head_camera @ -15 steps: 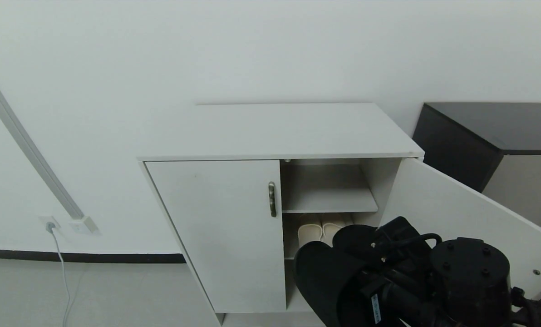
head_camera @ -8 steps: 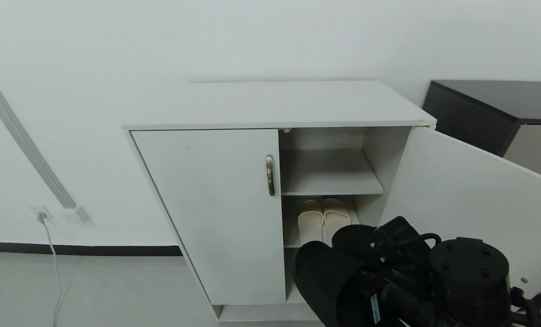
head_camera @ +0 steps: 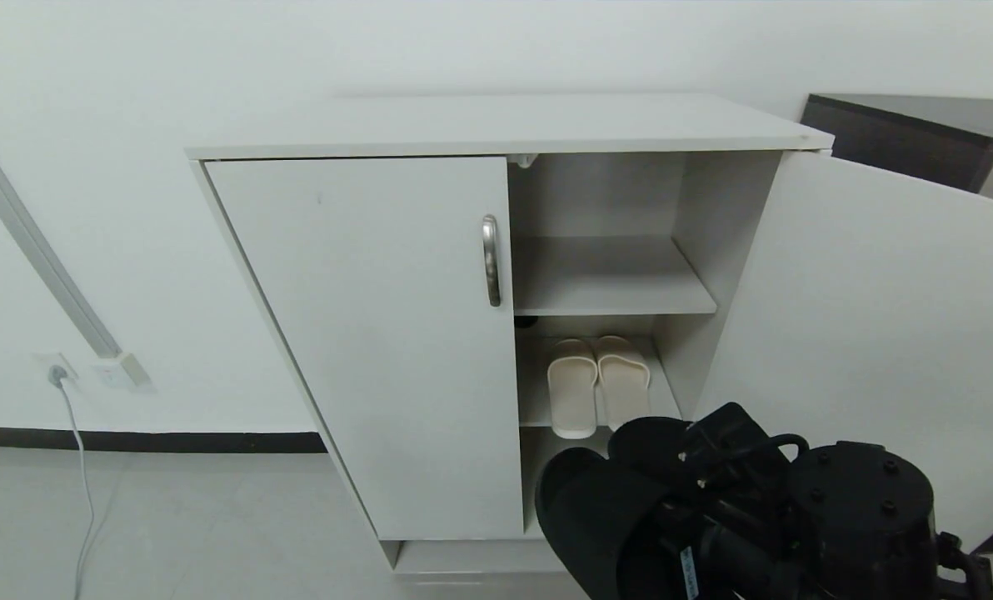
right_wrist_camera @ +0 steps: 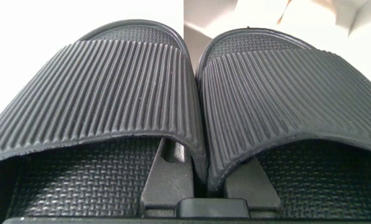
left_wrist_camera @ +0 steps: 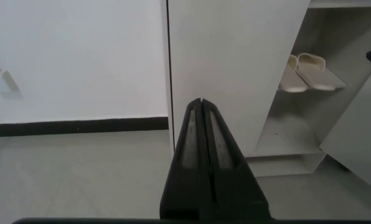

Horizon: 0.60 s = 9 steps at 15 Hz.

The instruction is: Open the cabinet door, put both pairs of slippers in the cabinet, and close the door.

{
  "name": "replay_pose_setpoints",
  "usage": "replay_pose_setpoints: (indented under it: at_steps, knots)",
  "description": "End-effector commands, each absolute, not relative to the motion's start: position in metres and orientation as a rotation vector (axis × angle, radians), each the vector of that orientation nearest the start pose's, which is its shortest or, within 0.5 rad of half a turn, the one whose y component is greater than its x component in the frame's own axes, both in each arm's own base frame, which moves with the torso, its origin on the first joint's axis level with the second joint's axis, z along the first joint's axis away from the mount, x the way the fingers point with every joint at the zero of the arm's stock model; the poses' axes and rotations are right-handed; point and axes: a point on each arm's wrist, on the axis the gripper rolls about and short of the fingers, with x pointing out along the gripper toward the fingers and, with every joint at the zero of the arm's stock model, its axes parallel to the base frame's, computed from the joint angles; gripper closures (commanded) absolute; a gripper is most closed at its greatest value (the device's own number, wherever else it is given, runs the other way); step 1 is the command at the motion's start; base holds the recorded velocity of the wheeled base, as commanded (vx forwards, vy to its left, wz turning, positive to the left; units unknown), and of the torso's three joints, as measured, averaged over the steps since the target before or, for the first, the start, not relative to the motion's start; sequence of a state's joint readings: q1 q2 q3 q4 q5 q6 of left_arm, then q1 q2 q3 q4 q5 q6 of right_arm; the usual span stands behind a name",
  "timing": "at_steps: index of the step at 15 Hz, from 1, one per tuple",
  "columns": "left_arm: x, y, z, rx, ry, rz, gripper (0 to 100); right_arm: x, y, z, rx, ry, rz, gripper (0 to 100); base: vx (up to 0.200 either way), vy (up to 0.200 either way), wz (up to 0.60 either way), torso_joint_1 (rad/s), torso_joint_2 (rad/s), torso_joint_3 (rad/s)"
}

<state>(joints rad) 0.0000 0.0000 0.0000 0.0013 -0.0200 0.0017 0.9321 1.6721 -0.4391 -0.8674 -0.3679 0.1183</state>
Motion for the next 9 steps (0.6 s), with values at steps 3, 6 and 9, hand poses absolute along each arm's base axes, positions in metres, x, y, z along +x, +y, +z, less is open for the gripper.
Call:
replay_pose_setpoints:
  at_steps: [3, 6, 9]
  knots:
    - [-0.0227, -0.0004, 0.0754, 0.002, 0.003, -0.02, 100, 0.1571, 0.1994, 0.1226, -0.111, 0.326, 0.54, 100, 0.0, 0.0, 0.0, -0.015, 0.38, 0.364]
    - [-0.0228, -0.0005, 0.0753, 0.002, 0.002, -0.021, 100, 0.1569, 0.1993, 0.1224, -0.111, 0.326, 0.54, 100, 0.0, 0.0, 0.0, 0.002, 0.08, 0.08]
    - [-0.0228, -0.0004, 0.0753, 0.002, 0.002, -0.02, 100, 0.1562, 0.1983, 0.1217, -0.111, 0.327, 0.542, 100, 0.0, 0.0, 0.0, 0.0, 0.0, 0.0]
